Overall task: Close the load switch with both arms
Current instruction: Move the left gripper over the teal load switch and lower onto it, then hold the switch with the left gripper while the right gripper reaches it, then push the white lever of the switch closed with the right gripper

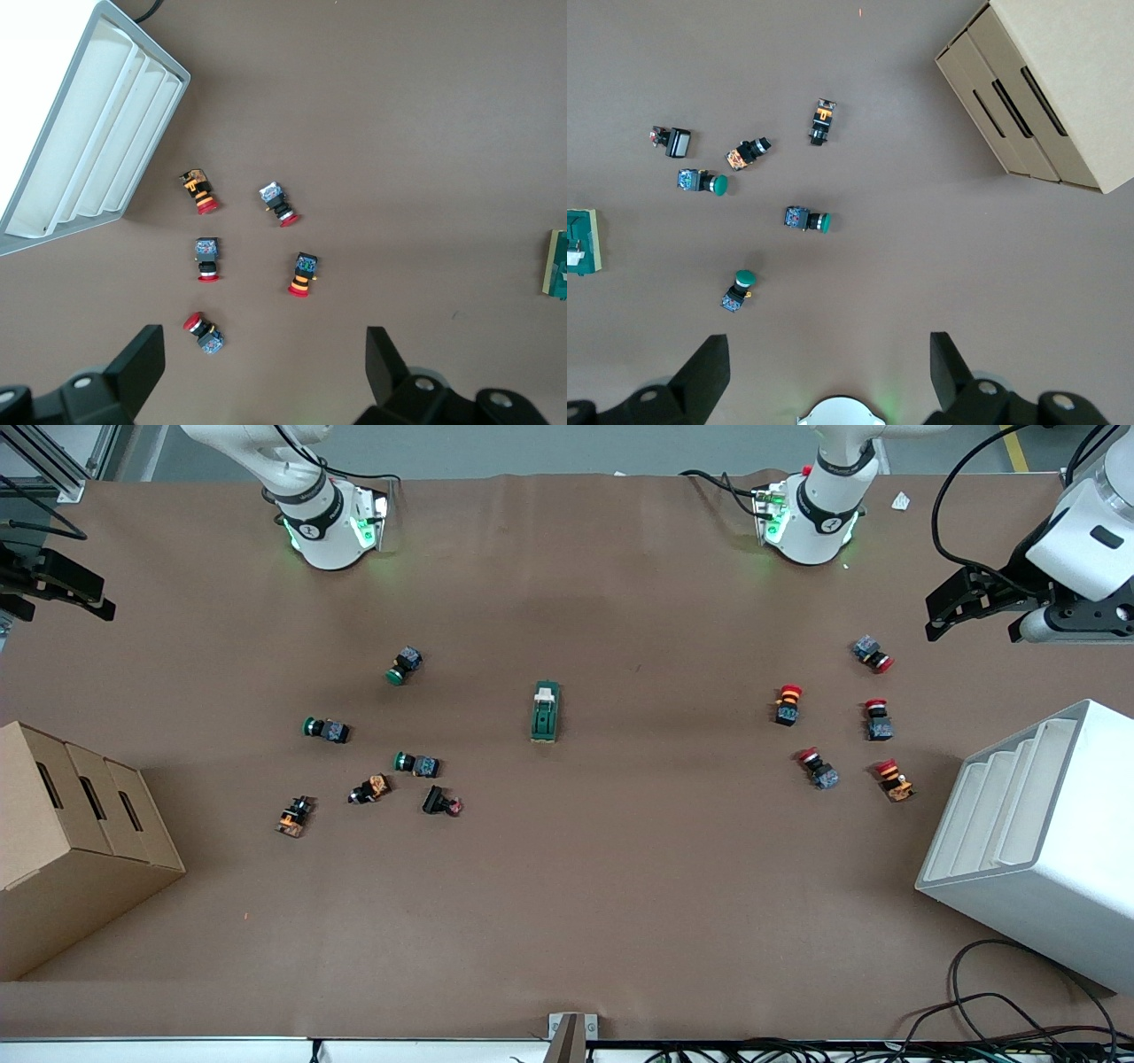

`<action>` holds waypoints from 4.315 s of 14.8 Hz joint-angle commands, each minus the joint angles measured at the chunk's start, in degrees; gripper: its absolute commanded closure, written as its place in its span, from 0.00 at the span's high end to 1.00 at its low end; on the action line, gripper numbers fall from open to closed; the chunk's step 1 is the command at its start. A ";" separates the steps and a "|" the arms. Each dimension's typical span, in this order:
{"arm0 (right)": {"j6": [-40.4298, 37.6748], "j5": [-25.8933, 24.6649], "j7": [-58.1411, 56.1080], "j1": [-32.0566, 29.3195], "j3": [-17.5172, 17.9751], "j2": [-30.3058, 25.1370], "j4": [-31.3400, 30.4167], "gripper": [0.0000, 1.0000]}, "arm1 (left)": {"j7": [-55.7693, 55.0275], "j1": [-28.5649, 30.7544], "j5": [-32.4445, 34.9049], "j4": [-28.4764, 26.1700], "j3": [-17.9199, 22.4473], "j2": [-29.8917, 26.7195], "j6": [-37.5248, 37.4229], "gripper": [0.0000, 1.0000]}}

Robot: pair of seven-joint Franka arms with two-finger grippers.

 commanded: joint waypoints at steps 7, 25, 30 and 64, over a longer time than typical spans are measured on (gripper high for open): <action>0.78 -0.48 -0.49 0.15 0.17 -1.83 -2.03 1.00 | -0.92 -3.24 0.68 5.10 -2.72 3.71 -0.19 1.00; 1.73 3.71 7.19 1.20 0.26 8.80 -1.67 1.00 | -80.96 -36.01 31.14 -4.13 -14.07 31.99 36.45 1.00; 13.32 8.74 26.53 8.39 0.34 8.80 -12.47 1.00 | -98.71 -41.73 53.54 -3.96 -14.07 40.60 40.51 0.98; 59.40 22.20 71.05 49.37 0.34 35.96 -19.44 1.00 | -140.93 -50.09 110.97 -16.18 -13.63 53.71 30.14 0.98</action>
